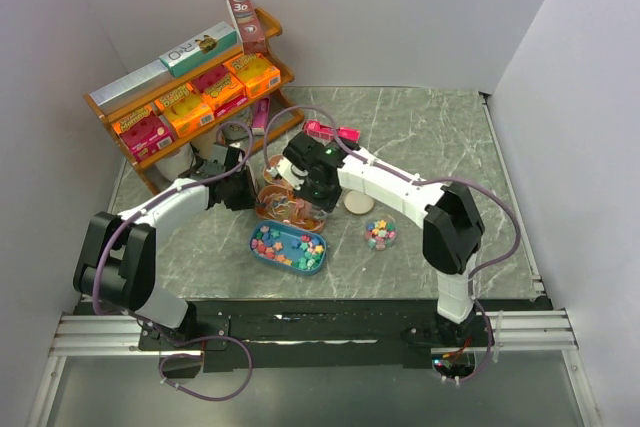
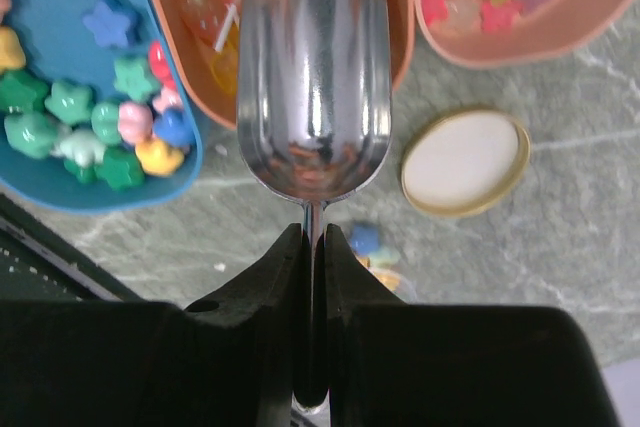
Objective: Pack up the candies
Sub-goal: Scoop the fake candies from the storage box, then place the fake candies in the packing bottle.
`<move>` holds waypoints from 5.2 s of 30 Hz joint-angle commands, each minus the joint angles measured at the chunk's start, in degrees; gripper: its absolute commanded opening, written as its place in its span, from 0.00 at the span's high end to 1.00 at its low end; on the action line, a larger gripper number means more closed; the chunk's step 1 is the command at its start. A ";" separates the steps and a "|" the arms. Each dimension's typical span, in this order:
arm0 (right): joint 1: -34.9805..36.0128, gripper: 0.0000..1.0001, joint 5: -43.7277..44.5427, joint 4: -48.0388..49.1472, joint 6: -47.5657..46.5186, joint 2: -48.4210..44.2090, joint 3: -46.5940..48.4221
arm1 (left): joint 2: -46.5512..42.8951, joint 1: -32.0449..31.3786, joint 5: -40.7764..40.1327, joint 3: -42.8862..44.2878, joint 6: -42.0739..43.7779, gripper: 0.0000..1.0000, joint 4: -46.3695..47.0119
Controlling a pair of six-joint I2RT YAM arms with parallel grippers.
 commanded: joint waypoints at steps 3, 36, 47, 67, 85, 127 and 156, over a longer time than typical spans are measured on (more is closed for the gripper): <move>1.45 1.00 -1.20 2.87 -0.95 3.35 2.32 | 1.70 -0.44 -0.31 0.90 -1.43 0.76 -1.57; 3.30 1.00 -0.77 26.07 5.82 3.27 -10.32 | 2.14 -0.44 0.40 1.60 -1.43 0.85 -1.48; 3.30 1.00 0.02 32.67 6.26 -5.61 -19.38 | 2.05 -0.44 -1.10 2.74 -2.13 0.86 -2.19; 3.21 1.00 1.43 32.93 9.69 -14.74 -23.69 | 0.56 -0.44 -1.18 4.06 -2.48 0.74 -2.45; 3.04 1.00 6.70 31.44 14.17 -29.59 -31.86 | -3.05 -0.70 -0.31 8.37 -2.48 0.69 -5.00; 0.58 1.00 7.24 -3.27 49.41 -50.00 -41.45 | 0.90 -0.79 4.00 9.34 -1.69 0.65 -4.12; -12.52 1.00 -6.48 -21.55 44.49 -39.45 -29.76 | 0.03 -0.79 4.35 7.76 -3.36 0.65 -1.14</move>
